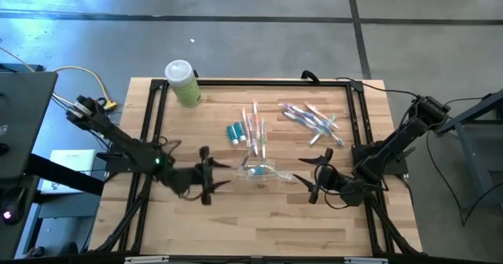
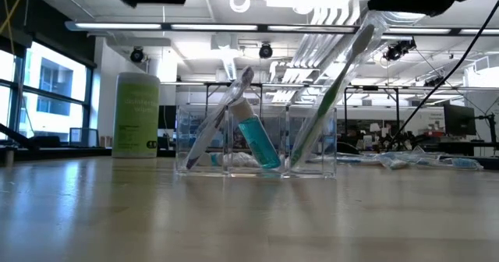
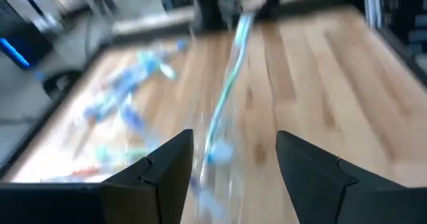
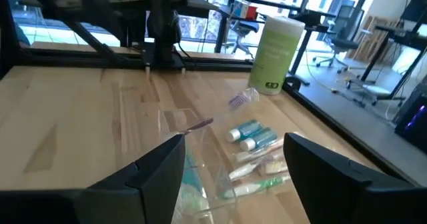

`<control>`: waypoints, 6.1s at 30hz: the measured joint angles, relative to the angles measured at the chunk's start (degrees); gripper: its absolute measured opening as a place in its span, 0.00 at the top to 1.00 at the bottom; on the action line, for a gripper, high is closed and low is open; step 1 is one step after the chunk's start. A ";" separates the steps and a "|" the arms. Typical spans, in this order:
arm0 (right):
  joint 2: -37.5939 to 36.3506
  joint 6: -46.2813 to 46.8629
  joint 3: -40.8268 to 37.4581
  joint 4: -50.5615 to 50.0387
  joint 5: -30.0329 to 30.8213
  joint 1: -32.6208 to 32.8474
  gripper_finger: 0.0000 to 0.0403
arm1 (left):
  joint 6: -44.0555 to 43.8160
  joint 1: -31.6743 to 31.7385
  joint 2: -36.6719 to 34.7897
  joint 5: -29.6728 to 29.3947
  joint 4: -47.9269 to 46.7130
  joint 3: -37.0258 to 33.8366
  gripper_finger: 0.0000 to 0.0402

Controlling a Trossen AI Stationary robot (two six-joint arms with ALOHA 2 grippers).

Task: Pick & Place toothbrushing station
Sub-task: Put the mouthwash into the transparent organizer

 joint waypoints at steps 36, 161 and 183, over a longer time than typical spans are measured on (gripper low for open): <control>0.02 11.94 0.00 -1.15 -6.40 0.00 0.39 | 49.35 48.30 8.90 38.29 -14.95 -0.24 0.49; 2.09 -28.70 0.04 35.56 -29.56 -7.96 0.39 | 29.89 2.69 12.28 11.06 38.59 -0.09 0.80; 20.68 -44.12 16.86 36.51 -25.60 -8.38 0.39 | 28.69 7.76 15.45 23.48 44.47 -0.09 0.80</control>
